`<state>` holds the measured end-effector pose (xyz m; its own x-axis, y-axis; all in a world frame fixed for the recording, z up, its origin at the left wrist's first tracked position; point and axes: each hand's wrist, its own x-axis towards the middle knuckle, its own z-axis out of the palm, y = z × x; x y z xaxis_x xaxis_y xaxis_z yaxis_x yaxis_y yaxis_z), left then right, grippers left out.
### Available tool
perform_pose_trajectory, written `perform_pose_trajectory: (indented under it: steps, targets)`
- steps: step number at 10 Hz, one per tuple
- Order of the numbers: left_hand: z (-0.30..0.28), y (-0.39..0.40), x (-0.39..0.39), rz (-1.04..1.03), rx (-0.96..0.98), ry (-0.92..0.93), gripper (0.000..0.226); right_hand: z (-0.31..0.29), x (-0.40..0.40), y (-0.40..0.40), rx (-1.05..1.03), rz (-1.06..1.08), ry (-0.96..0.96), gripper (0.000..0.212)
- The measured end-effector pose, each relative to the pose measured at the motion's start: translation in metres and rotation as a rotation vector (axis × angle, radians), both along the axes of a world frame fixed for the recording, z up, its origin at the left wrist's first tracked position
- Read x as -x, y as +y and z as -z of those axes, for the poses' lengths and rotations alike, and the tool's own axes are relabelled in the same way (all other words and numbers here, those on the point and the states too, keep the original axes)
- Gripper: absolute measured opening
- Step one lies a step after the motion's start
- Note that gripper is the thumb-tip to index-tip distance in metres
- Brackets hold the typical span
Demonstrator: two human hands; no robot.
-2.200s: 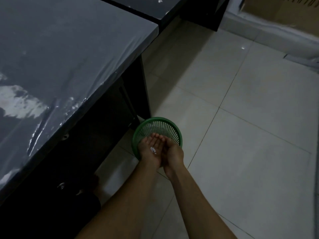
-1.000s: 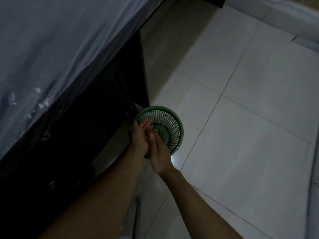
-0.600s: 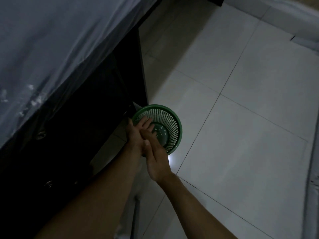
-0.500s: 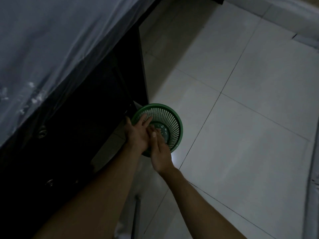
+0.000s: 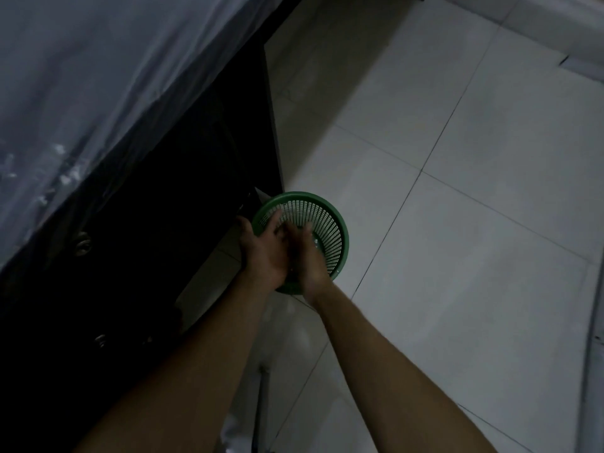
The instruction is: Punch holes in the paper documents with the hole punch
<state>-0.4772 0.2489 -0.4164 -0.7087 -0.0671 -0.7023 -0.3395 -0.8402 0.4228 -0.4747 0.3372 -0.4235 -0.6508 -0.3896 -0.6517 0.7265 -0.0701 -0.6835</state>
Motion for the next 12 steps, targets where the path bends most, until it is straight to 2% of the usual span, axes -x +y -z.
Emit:
perform_pose_trajectory:
  steps: [1, 2, 3, 4, 5, 6, 7, 8, 9, 10, 11, 12]
  targets:
    - [-0.01, 0.02, -0.006, 0.226, 0.487, -0.019, 0.056, -0.003, 0.021, 0.006, 0.271, 0.304, -0.271, 0.077]
    - [-0.004, 0.043, -0.019, 0.705, 0.949, 0.103, 0.053, -0.013, 0.025, 0.006, 0.327, 0.405, -0.397, 0.08]
    - [0.008, 0.045, -0.009, 0.786, 1.075, 0.07, 0.049, -0.026, 0.021, 0.006, 0.333, 0.446, -0.397, 0.08]
    - [-0.002, 0.043, 0.002, 0.683, 0.956, -0.087, 0.059, -0.041, 0.005, 0.005, 0.148, 0.338, -0.144, 0.074]
    - [-0.016, 0.029, 0.004, 0.398, 0.518, -0.206, 0.057, -0.048, -0.018, 0.001, -0.023, 0.148, 0.175, 0.063]
    - [-0.014, 0.006, 0.003, 0.215, 0.081, -0.163, 0.065, -0.028, -0.024, -0.003, -0.202, -0.177, 0.539, 0.053]
    - [-0.009, -0.007, -0.001, 0.155, -0.002, -0.171, 0.086, -0.012, -0.011, -0.004, -0.253, -0.218, 0.448, 0.054]
    - [-0.014, -0.01, -0.005, 0.035, 0.011, -0.109, 0.086, -0.018, 0.01, 0.006, -0.035, 0.077, -0.045, 0.071]
    - [-0.025, -0.009, -0.007, -0.106, 0.032, -0.064, 0.082, -0.023, 0.021, 0.017, 0.219, 0.311, -0.232, 0.078]
    - [-0.044, -0.002, -0.009, -0.132, 0.027, -0.045, 0.08, -0.038, 0.02, 0.021, 0.289, 0.463, -0.317, 0.078]
    - [-0.064, 0.004, -0.013, -0.104, 0.066, -0.034, 0.074, -0.056, 0.014, 0.024, 0.296, 0.457, -0.278, 0.074]
    - [-0.089, 0.013, -0.018, 0.051, 0.335, -0.044, 0.056, -0.075, 0.005, 0.029, 0.058, 0.29, -0.084, 0.054]
